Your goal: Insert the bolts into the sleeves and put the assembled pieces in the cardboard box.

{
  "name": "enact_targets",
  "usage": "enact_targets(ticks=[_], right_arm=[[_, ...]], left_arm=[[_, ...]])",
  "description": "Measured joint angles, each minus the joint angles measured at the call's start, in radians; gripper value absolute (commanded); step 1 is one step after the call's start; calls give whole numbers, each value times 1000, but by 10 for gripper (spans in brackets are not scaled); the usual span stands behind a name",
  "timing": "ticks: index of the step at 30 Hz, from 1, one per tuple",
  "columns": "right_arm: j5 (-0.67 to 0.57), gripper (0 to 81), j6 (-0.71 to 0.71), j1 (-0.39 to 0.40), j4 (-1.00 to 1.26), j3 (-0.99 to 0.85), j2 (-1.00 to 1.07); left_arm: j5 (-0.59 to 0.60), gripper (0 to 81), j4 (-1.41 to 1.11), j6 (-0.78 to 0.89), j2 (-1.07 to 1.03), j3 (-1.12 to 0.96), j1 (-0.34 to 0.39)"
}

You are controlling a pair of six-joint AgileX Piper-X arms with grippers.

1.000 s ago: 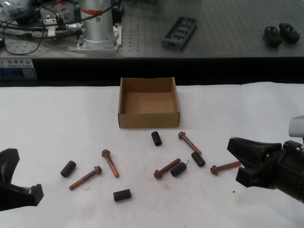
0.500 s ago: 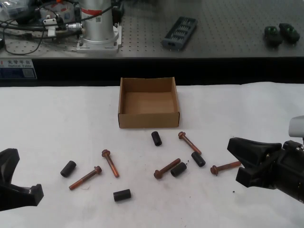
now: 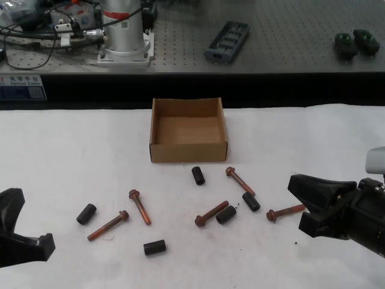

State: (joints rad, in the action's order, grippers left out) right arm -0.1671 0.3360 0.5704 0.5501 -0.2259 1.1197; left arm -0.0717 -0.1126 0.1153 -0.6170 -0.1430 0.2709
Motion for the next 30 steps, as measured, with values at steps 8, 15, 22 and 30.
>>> enact_targets(ticks=[8, 15, 22, 30], right_arm=[[0, 45, 0, 0, 0, 0, 0], [0, 45, 0, 0, 16, 0, 0], [-4, 45, 40, 0, 39, 0, 0], [-8, 45, 75, 0, 48, 0, 0]], left_arm=[[0, 7, 0, 0, 0, 0, 0], [38, 7, -27, 32, 0, 0, 0], [283, 7, -170, 197, 2, 1, 0], [553, 7, -185, 308, -3, 1, 0]])
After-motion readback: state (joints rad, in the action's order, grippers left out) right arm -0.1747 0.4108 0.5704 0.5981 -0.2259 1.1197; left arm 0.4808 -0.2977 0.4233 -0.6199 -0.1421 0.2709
